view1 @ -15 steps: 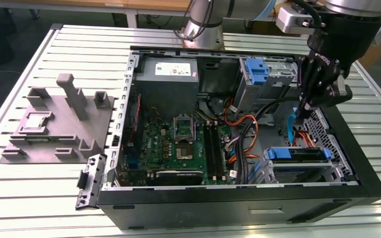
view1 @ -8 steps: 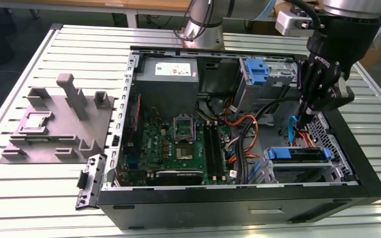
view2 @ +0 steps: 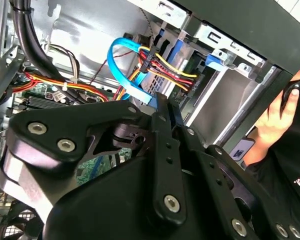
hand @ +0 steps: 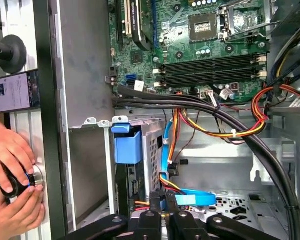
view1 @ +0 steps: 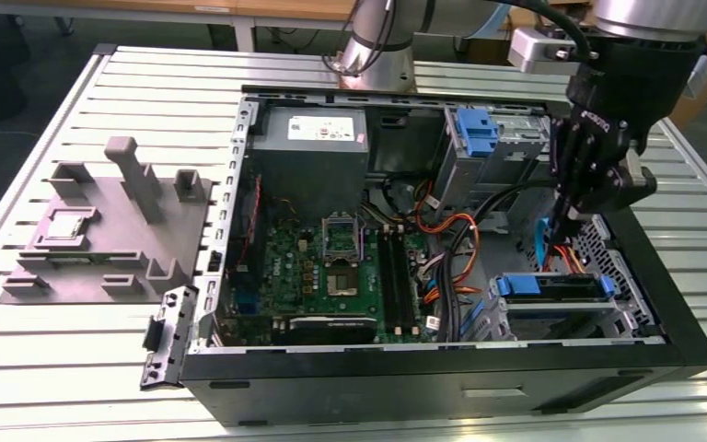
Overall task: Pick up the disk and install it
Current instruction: 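Insert the second disk wire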
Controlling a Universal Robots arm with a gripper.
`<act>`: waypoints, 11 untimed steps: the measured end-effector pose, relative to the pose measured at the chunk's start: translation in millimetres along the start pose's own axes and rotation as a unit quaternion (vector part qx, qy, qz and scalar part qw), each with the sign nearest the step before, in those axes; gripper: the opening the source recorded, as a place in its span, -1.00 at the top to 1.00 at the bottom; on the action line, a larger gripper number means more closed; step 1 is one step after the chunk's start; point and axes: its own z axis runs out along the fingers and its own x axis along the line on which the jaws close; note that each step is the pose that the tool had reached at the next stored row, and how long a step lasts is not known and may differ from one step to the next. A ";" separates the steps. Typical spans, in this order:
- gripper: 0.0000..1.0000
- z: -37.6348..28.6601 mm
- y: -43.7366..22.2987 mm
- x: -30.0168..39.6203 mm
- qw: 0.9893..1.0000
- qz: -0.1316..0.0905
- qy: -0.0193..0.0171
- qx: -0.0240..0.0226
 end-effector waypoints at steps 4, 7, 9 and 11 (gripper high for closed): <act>0.50 2.4 0.1 -0.7 1.000 0.000 0.003 0.000; 0.52 3.0 0.0 -0.8 1.000 0.000 0.008 0.001; 0.66 3.2 -0.1 -0.3 1.000 0.000 0.010 0.001; 0.68 3.5 -0.1 0.8 1.000 0.000 0.010 0.001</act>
